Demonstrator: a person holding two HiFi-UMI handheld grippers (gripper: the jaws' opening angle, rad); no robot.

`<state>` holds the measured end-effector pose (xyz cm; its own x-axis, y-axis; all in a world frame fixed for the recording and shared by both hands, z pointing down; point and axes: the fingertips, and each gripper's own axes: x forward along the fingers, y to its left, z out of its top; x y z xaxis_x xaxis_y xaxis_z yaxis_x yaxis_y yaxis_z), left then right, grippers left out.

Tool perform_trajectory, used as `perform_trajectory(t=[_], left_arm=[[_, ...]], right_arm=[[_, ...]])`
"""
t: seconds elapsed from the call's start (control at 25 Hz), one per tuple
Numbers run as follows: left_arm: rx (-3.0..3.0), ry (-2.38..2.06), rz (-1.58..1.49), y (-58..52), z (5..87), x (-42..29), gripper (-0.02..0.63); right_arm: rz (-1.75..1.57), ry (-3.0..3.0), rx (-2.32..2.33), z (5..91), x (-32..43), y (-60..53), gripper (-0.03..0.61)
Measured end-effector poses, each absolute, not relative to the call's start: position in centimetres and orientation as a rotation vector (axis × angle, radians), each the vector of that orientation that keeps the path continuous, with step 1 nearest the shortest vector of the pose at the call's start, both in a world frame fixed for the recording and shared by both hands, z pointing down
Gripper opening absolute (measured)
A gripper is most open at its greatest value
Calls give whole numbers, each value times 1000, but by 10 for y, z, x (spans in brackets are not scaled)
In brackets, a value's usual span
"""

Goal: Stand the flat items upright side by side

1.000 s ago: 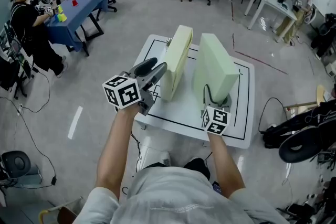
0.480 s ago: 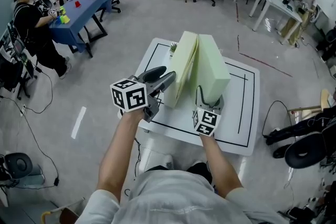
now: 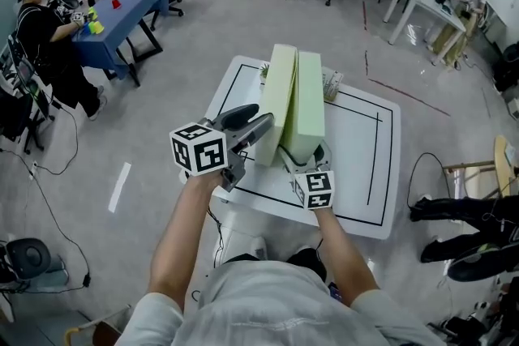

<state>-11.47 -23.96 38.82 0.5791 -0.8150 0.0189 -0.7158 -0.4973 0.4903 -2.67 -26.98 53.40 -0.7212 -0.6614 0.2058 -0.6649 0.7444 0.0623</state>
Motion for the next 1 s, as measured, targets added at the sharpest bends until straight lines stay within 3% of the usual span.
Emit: perform_trajectory(t=[0.36, 0.52, 1.0], left_arm=[[2418, -1159, -250, -241, 386, -104, 233], [2415, -1152, -262, -243, 387, -103, 241], [2409, -1168, -262, -242, 388, -106, 252]], right_arm=[[-98, -2680, 704, 542, -34, -265, 430], [-110, -2642, 540, 547, -42, -258, 486], [-12, -2695, 533, 529, -31, -252, 485]])
